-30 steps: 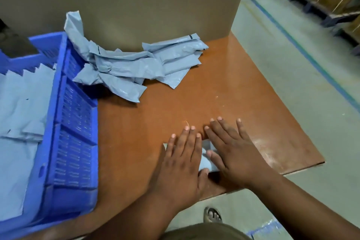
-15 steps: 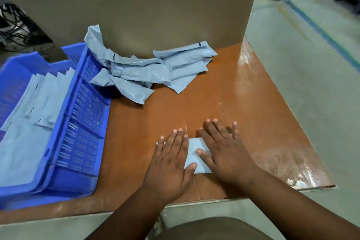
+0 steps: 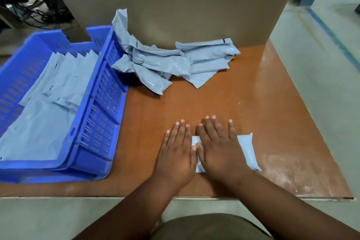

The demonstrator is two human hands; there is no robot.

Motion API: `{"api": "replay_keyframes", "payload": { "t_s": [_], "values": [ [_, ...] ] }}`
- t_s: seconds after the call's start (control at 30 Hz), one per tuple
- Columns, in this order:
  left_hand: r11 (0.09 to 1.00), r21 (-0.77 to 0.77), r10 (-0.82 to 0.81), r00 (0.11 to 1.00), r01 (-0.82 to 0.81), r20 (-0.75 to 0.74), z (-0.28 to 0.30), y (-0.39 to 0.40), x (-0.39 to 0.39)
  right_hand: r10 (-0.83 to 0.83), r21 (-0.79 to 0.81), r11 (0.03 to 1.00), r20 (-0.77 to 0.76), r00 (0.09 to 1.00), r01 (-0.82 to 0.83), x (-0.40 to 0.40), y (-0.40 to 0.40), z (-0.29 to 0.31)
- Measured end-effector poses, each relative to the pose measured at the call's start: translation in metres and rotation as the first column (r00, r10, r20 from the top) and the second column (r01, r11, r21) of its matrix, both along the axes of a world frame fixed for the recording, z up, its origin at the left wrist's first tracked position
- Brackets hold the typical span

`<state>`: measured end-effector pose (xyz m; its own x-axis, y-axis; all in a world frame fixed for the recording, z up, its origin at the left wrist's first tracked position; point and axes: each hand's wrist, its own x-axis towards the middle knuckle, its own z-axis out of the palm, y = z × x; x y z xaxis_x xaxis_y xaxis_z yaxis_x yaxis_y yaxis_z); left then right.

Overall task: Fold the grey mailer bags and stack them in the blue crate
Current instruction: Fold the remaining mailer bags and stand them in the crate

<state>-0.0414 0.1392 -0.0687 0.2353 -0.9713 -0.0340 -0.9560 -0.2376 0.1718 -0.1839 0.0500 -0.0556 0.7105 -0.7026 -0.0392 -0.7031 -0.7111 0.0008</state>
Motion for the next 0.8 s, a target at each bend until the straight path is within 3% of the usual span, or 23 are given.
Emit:
{"api": "replay_keyframes", "payload": {
  "t_s": [0.33, 0.8],
  "values": [
    [0.999, 0.041, 0.012, 1.000, -0.013, 0.023, -0.010, -0.006, 0.001, -0.013, -0.042, 0.999, -0.152, 0.988, 0.007, 0.009, 0.005, 0.000],
    [0.992, 0.123, -0.006, 1.000, 0.002, 0.030, -0.004, -0.005, 0.002, -0.022, 0.055, 0.998, -0.011, 1.000, 0.022, 0.003, 0.005, -0.005]
  ]
}}
